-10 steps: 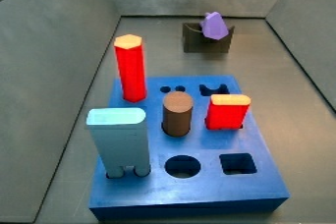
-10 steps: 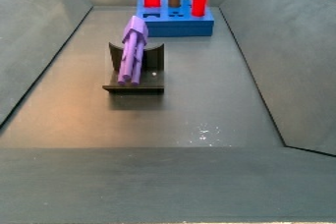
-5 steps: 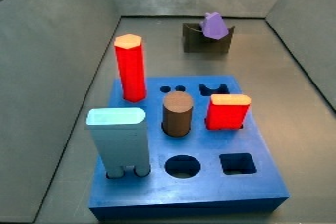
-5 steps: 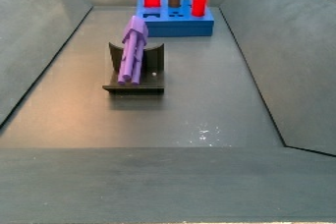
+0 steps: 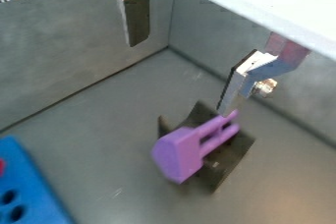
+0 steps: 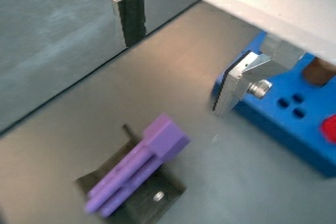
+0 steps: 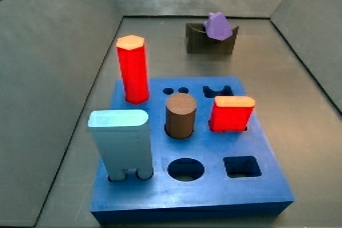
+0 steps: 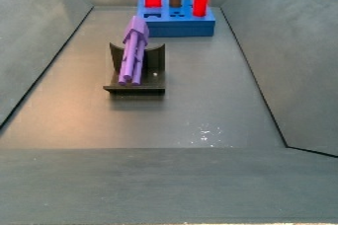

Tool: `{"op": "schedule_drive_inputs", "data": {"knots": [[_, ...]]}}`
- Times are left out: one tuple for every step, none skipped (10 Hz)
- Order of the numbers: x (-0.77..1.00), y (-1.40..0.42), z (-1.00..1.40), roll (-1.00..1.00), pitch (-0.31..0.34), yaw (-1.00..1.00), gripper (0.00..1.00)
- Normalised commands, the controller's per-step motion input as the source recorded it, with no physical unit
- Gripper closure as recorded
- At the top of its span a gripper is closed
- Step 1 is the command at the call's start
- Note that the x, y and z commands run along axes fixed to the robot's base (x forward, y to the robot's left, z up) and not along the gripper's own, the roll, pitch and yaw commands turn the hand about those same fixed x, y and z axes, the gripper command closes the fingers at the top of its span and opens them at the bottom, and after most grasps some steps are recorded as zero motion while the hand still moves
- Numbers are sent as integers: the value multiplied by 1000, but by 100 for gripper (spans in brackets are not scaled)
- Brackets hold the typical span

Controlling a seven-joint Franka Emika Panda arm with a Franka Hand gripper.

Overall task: Pick up the 3 prong object. Move up. Place the 3 prong object on the fixture. Regrasp the 3 prong object. Move to above the board. Insert the 3 prong object.
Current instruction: Regrasp the 3 prong object.

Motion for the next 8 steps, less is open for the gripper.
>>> {"op": "schedule_drive_inputs", "data": {"knots": [[35, -24, 0, 1000, 51, 41, 0], [46, -25, -3, 1000, 57, 43, 0], [64, -28, -3, 1000, 72, 48, 0], [75, -32, -3, 1000, 86, 52, 0], [95, -39, -9, 1000, 108, 61, 0], [101, -39, -9, 1000, 122, 66, 0], [120, -44, -8, 1000, 152, 82, 0], [129, -48, -12, 1000, 176, 98, 0]]}}
